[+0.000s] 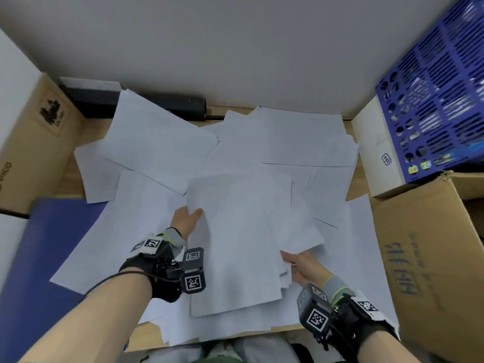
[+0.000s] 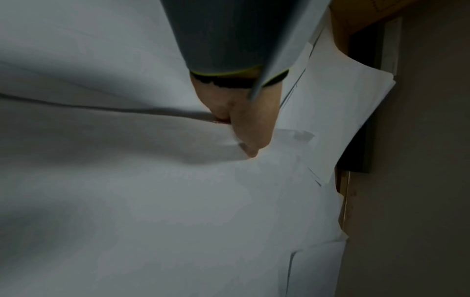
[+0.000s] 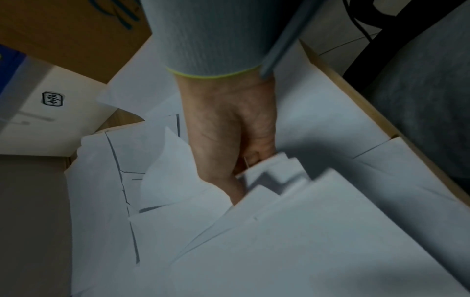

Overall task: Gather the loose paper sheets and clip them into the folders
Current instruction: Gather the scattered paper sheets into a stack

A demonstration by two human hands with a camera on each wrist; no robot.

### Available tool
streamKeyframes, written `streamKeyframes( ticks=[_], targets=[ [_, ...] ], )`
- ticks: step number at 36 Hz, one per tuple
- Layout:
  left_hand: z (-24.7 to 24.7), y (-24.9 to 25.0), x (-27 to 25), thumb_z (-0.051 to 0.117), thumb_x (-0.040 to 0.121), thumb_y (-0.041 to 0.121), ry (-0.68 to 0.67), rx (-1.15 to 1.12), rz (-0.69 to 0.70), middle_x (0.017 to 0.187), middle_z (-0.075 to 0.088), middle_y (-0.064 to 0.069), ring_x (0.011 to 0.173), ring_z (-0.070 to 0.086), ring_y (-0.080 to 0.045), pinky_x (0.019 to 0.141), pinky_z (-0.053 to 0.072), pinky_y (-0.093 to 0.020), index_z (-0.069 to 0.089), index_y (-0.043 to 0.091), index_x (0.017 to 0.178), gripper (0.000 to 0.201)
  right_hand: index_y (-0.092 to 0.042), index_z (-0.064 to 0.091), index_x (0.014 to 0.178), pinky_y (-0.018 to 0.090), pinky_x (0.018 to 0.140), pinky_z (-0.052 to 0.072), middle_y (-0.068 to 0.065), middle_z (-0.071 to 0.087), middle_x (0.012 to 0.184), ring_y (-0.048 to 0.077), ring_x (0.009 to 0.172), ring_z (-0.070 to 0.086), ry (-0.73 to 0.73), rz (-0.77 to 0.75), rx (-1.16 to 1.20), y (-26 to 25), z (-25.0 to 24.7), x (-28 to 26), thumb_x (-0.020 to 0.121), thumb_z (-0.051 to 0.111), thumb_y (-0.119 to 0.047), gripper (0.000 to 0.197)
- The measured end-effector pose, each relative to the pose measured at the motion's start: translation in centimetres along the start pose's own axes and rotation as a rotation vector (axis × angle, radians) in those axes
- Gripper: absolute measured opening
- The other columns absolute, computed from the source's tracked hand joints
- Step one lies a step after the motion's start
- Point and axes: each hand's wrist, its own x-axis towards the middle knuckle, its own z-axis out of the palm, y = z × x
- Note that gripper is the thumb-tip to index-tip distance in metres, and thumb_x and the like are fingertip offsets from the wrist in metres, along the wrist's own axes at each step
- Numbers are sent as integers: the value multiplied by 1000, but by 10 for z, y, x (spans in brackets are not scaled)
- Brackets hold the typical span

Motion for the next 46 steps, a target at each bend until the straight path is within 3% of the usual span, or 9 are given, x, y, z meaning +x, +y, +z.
streamKeyframes(
  ticks=[9, 17, 21, 24, 27, 30, 36, 41, 46],
  targets=[
    [6, 4, -16, 55, 74, 38, -8, 133, 111, 100, 68, -12, 94, 65, -35, 84, 53, -42, 68, 8, 95, 39, -13, 56, 117, 40, 75, 55, 11, 65, 113, 30, 100, 64, 108, 20, 98, 18, 2, -12, 100, 40, -42, 37],
    [12, 5, -14, 44, 79, 48, 61, 374, 80, 132, 53, -14, 124, 48, -31, 105, 36, -39, 72, 5, 89, 52, -9, 55, 110, 41, 94, 50, 10, 65, 104, 27, 97, 64, 175, -127, 152, 14, -8, -14, 103, 35, -27, 27],
    [16, 14, -15, 38, 69, 48, 63, 334, 110, 108, 61, -9, 107, 58, -31, 92, 42, -33, 63, 9, 79, 47, -7, 54, 97, 37, 81, 55, 13, 64, 93, 28, 87, 65, 184, -126, 125, 9, -11, -7, 103, 35, -18, 23],
    [19, 14, -8, 50, 83, 40, 57, 302, 117, 105, 64, -14, 100, 60, -34, 88, 46, -35, 67, 5, 88, 40, -8, 55, 99, 35, 75, 54, 14, 65, 93, 28, 85, 66, 177, -105, 100, 3, -16, -2, 103, 35, -18, 22],
    [23, 18, -3, 54, 89, 23, 23, 224, 148, 83, 61, -16, 77, 60, -31, 60, 42, -28, 61, 0, 78, 27, -10, 55, 99, 36, 73, 54, 15, 66, 95, 30, 85, 66, 147, -63, 70, -5, -24, 2, 103, 35, -18, 22],
    [25, 21, 2, 52, 93, 16, -28, 213, 147, 92, 62, -13, 81, 59, -28, 66, 45, -29, 62, 4, 95, 16, -10, 56, 97, 36, 69, 54, 14, 66, 94, 30, 85, 66, 169, -31, 49, -17, -35, 8, 102, 35, -19, 23],
    [27, 27, 11, 59, 87, 11, -112, 177, 121, 124, 59, -7, 112, 57, -29, 98, 47, -47, 46, 13, 134, 49, -10, 57, 102, 41, 80, 54, 15, 68, 93, 30, 85, 66, 229, -26, 1, -41, -52, 24, 98, 39, -20, 22],
    [35, 34, 21, 65, 84, 16, -162, 241, 99, 126, 60, -8, 115, 57, -29, 100, 46, -46, 48, 13, 132, 51, -5, 51, 121, 33, 69, 58, 21, 68, 105, 27, 84, 66, 161, -71, 3, -56, -52, 32, 99, 43, -21, 29],
    [49, 51, 24, 59, 87, 16, -229, 309, 130, 124, 61, -8, 112, 58, -29, 99, 46, -44, 50, 13, 130, 44, -11, 47, 120, 29, 60, 54, 6, 62, 88, 20, 70, 60, 151, -80, -80, -63, -49, 38, 101, 33, -13, 23]
  ],
)
